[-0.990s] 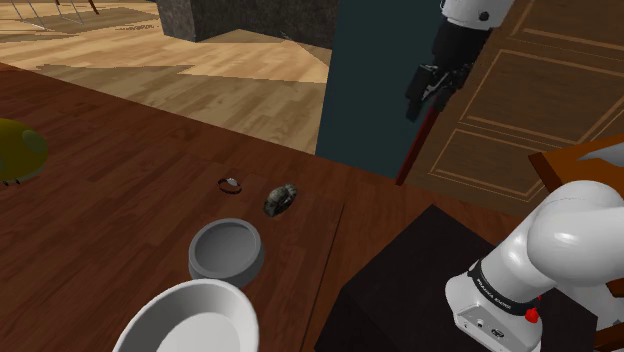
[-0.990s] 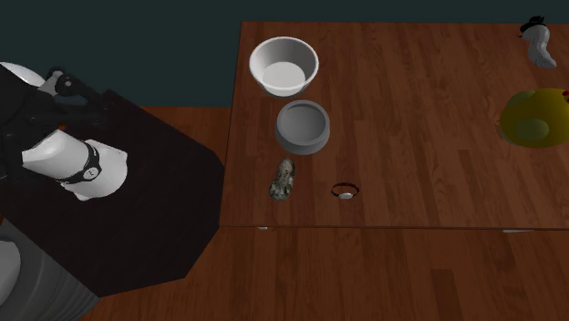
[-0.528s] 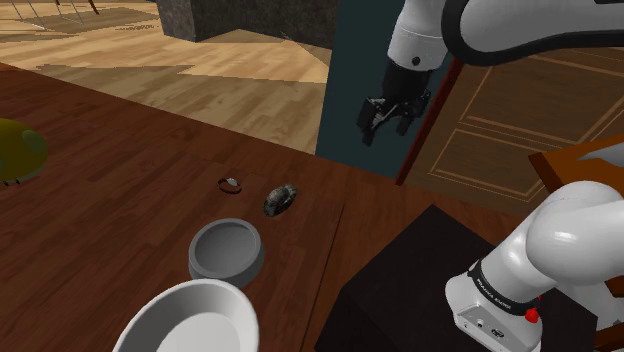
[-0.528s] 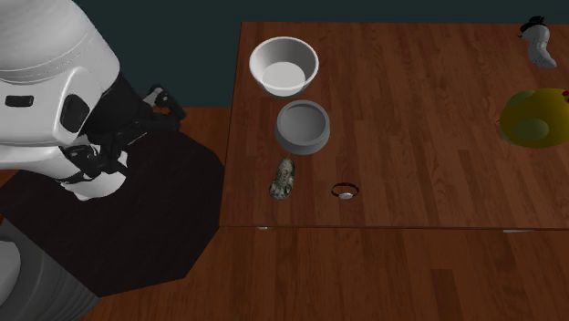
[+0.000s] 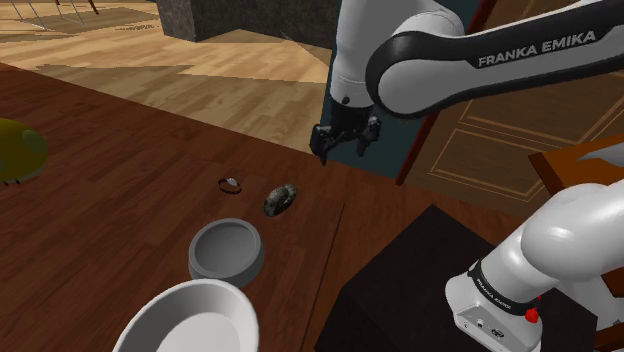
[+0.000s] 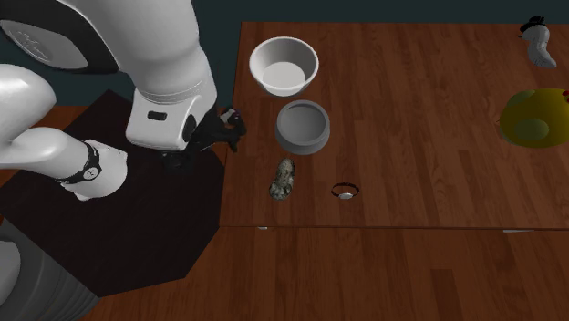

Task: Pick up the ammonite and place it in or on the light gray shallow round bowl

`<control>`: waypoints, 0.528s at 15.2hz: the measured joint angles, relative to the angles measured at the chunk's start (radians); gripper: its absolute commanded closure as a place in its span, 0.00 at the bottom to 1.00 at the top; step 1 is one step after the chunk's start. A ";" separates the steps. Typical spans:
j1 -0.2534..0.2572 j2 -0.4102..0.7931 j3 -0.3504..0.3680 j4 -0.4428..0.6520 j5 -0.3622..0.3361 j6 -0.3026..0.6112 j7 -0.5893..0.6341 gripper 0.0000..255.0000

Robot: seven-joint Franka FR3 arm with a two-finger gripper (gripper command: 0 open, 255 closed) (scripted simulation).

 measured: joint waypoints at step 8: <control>-0.080 0.381 0.165 0.160 -0.296 0.104 0.433 0.00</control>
